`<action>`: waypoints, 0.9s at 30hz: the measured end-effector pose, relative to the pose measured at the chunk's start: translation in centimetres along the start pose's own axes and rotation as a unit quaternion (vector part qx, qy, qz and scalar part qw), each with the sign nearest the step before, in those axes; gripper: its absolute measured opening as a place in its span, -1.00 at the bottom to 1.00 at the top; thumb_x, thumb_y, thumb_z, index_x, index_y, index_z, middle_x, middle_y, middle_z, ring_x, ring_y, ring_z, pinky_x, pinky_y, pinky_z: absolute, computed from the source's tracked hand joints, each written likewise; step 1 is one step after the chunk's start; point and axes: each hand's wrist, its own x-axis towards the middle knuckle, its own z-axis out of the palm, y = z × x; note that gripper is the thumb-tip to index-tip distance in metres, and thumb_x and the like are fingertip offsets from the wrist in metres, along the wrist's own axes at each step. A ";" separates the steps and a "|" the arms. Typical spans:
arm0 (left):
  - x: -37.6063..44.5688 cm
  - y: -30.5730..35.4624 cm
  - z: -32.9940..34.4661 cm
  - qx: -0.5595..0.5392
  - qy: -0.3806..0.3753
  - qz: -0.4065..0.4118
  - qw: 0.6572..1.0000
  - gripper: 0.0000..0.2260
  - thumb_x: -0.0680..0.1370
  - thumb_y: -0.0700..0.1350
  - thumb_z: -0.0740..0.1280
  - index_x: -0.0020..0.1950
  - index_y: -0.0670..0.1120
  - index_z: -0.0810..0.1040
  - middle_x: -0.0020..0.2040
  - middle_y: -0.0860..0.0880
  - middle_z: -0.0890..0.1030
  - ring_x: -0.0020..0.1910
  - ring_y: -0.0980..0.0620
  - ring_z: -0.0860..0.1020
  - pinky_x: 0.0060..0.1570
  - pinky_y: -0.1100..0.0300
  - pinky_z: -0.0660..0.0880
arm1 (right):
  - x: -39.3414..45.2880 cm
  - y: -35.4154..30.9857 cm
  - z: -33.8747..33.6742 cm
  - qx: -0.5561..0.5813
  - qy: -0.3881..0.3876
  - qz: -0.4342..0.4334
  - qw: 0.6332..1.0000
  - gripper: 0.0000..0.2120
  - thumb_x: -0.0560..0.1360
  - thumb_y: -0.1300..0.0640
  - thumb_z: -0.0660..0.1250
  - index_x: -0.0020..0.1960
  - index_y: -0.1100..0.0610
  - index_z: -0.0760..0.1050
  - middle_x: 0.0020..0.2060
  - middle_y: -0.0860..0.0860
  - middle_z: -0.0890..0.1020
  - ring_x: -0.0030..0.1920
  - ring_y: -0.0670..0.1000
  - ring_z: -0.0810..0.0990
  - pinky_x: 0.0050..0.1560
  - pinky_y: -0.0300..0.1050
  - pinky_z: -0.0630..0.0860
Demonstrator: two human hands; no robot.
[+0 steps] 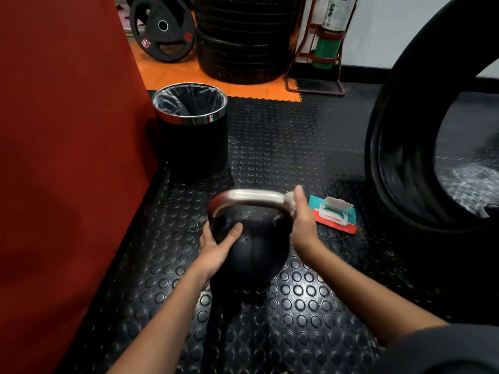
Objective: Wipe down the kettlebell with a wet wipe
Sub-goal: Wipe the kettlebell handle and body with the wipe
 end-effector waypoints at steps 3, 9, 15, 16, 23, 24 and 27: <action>0.0 0.1 0.1 -0.002 0.002 0.004 1.000 -0.06 0.24 0.46 0.38 0.52 0.20 0.12 0.49 0.02 0.21 0.45 -0.03 0.25 0.35 0.11 0.21 | 1.1 -3.9 0.0 -0.109 -0.020 0.098 0.989 -0.34 0.55 -0.47 0.00 0.09 -0.04 0.68 0.16 0.06 0.68 0.20 0.09 0.59 0.44 0.15 0.36; -0.1 0.3 0.3 -0.002 0.024 0.022 0.999 0.01 0.10 0.48 0.37 0.48 0.17 0.19 0.45 -0.02 0.26 0.41 -0.01 0.29 0.30 0.16 0.23 | -1.3 -7.7 4.8 -0.563 -0.089 -0.235 0.787 -0.40 0.61 -0.28 -0.16 0.15 0.08 0.49 -0.01 0.07 0.66 0.07 0.18 0.60 0.17 0.10 0.36; -0.1 0.3 0.3 -0.002 0.014 0.005 1.000 -0.06 0.24 0.44 0.40 0.52 0.19 0.13 0.49 -0.01 0.23 0.44 -0.04 0.29 0.25 0.15 0.26 | -2.2 -2.1 1.5 -0.463 -0.063 -0.342 0.815 -0.39 0.60 -0.25 0.10 0.47 0.12 0.38 0.31 0.02 0.50 0.35 0.08 0.42 0.50 0.13 0.19; 0.0 0.2 0.3 -0.003 0.014 0.005 1.000 -0.10 0.27 0.42 0.40 0.52 0.20 0.13 0.49 -0.01 0.23 0.44 -0.04 0.29 0.26 0.16 0.25 | -2.3 -1.3 0.8 -0.438 -0.052 -0.343 0.829 -0.39 0.59 -0.22 0.13 0.50 0.12 0.34 0.35 0.02 0.46 0.38 0.09 0.39 0.49 0.14 0.21; 0.1 0.0 0.0 0.000 0.008 0.001 1.000 0.03 0.14 0.55 0.38 0.50 0.20 0.14 0.50 0.02 0.22 0.44 -0.03 0.27 0.37 0.08 0.24 | -2.2 0.1 1.1 -0.162 0.054 -0.136 0.976 -0.51 0.58 -0.28 0.03 0.21 0.04 0.47 0.09 -0.09 0.51 0.17 -0.02 0.46 0.33 0.12 0.37; 0.1 0.0 0.0 0.004 0.006 -0.002 1.000 0.05 0.13 0.56 0.37 0.51 0.20 0.12 0.51 0.02 0.21 0.46 -0.04 0.26 0.41 0.05 0.23 | -2.0 -0.2 1.5 -0.112 0.073 -0.076 0.988 -0.52 0.59 -0.29 0.03 0.09 0.06 0.50 0.00 -0.07 0.53 0.12 0.01 0.49 0.31 0.16 0.38; 0.3 -0.2 -0.1 0.007 0.005 -0.003 1.000 0.07 0.14 0.56 0.37 0.53 0.19 0.10 0.52 0.03 0.19 0.47 -0.04 0.24 0.43 0.02 0.22 | -1.2 -3.8 1.6 -0.103 0.082 0.050 0.990 -0.44 0.66 -0.29 -0.02 -0.10 0.07 0.56 -0.08 -0.04 0.61 0.11 0.10 0.55 0.32 0.15 0.39</action>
